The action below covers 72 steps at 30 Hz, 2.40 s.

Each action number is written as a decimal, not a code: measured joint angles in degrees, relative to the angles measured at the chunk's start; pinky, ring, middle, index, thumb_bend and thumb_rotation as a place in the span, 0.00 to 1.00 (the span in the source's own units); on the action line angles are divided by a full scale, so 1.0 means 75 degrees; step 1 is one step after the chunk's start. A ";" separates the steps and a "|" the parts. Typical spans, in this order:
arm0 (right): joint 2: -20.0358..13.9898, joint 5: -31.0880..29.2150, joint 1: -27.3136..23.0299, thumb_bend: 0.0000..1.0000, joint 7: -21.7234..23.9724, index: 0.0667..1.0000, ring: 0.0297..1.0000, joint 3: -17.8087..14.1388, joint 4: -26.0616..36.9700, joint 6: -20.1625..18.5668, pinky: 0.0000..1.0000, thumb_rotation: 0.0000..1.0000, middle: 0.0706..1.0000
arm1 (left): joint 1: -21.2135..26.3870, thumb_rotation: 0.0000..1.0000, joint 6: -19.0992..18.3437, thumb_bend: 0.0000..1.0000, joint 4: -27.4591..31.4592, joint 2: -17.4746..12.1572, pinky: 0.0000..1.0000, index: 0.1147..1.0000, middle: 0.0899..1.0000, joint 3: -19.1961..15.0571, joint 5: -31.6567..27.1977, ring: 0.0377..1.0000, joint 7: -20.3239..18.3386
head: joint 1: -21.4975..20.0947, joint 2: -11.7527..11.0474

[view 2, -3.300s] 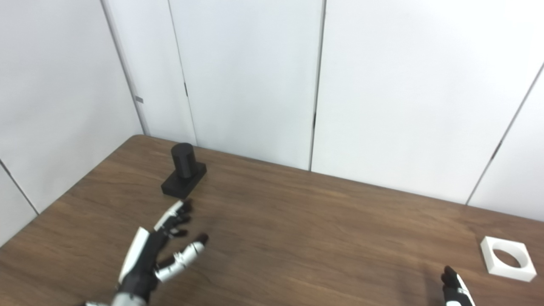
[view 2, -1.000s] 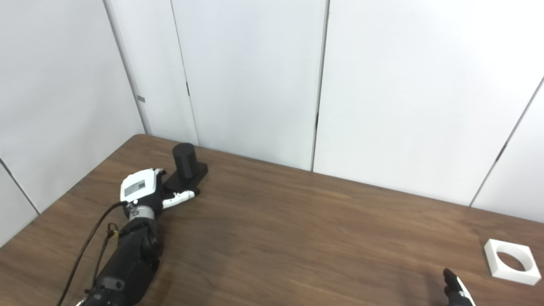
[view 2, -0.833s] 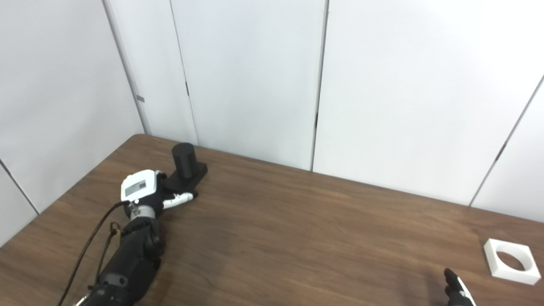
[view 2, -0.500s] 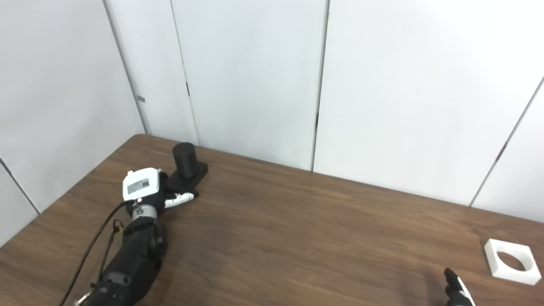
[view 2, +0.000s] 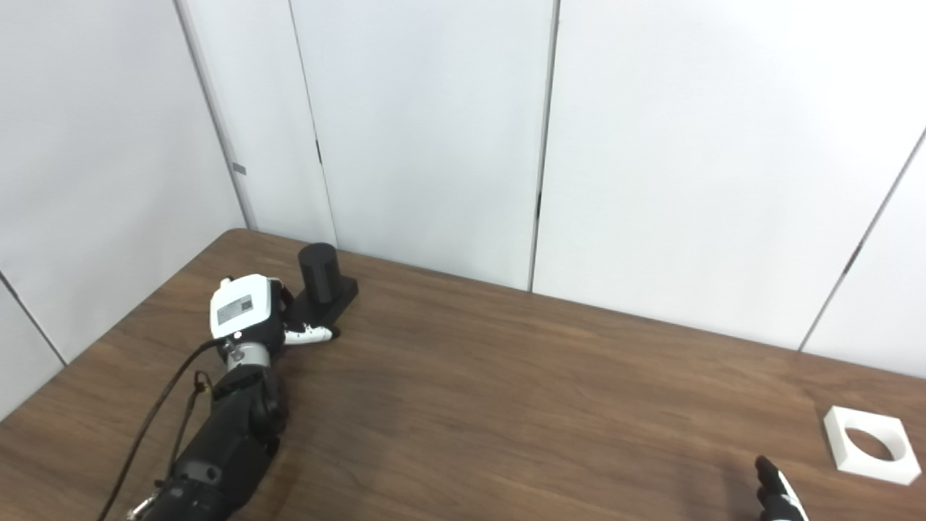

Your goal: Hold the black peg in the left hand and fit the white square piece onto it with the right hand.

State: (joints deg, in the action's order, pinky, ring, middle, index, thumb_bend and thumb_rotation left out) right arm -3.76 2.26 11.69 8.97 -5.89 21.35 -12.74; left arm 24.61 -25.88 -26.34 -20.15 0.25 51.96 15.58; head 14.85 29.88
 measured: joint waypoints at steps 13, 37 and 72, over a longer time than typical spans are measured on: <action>-0.0011 0.0158 0.0000 0.39 -0.0031 0.95 0.98 0.0002 0.0009 0.0008 0.96 1.00 0.98 | -0.0530 0.05 -0.0019 0.52 0.0954 -0.0210 0.85 0.42 0.66 0.0295 -0.0645 0.78 -0.0180 | -0.0257 0.0094; 0.0011 0.0660 0.0003 0.27 -0.0010 0.93 0.97 0.0281 0.0219 -0.0165 0.95 1.00 0.96 | -0.3524 0.04 0.1420 0.51 0.5876 0.0200 0.68 0.42 0.70 0.1556 -0.1834 0.75 -0.2286 | -0.1442 0.0645; 0.0079 0.1116 0.0010 0.40 0.0013 0.88 0.92 0.0721 0.1093 -0.1277 0.90 1.00 0.92 | -0.4446 0.04 0.3597 0.51 0.6363 0.0054 0.68 0.42 0.70 0.2491 -0.1466 0.76 -0.2989 | -0.2379 0.1922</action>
State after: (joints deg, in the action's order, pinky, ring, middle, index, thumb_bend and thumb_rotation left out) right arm -3.17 10.63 11.77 9.07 -0.48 29.54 -22.32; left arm -8.73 1.09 21.37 -19.74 18.93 40.97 -6.83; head -2.99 44.30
